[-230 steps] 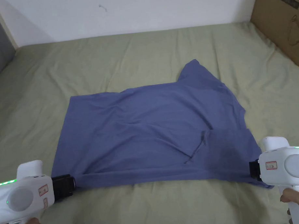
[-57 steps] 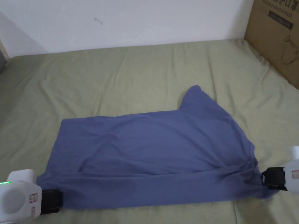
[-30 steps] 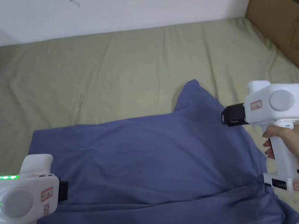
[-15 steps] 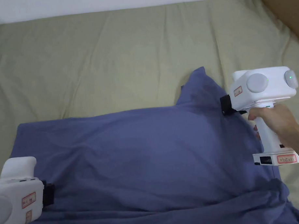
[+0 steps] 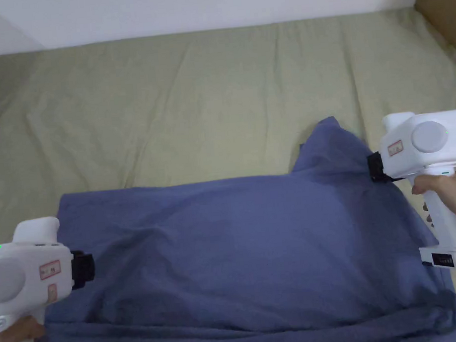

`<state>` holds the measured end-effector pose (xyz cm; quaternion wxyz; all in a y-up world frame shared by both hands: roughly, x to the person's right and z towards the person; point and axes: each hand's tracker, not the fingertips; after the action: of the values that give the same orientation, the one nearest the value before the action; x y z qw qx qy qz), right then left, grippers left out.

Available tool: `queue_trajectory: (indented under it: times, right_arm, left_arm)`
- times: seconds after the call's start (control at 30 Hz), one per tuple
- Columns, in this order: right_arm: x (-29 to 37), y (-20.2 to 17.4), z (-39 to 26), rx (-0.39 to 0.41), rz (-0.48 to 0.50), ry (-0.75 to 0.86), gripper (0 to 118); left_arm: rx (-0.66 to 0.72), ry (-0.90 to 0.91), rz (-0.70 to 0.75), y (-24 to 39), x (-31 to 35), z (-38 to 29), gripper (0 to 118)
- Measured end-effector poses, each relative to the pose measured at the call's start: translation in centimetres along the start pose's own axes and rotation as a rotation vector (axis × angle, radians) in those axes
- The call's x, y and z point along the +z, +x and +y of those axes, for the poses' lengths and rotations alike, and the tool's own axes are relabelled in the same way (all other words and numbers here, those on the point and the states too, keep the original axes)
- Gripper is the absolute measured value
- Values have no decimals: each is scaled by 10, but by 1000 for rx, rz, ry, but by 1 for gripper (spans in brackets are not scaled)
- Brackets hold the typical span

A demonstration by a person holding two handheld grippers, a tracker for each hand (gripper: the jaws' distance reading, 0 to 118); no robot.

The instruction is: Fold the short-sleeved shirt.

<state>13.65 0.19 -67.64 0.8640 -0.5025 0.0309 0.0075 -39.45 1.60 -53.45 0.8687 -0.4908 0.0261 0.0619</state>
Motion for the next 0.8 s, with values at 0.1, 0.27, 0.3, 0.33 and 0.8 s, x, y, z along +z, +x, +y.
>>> queue_trajectory:
  times: [0.1, 0.27, 0.3, 0.33, 0.8]
  right_arm:
    - [-8, 5, 2, -4, 5, 0, 2]
    - [-8, 3, 2, 13, -1, -5, 2]
    - [-7, 1, 2, 17, -3, -6, 2]
    - [-8, 1, 2, 21, -4, -6, 2]
    - [-17, 6, 3, 3, 4, -25, 2]
  left_arm:
    - [6, -24, -3, -14, -23, 33, 113]
    - [-30, -20, 84, -27, -55, 83, 111]
    - [-7, 2, 86, -32, -61, 92, 111]
    - [26, 19, 89, -35, -67, 99, 111]
    - [-12, -36, 117, -21, -109, 125, 3]
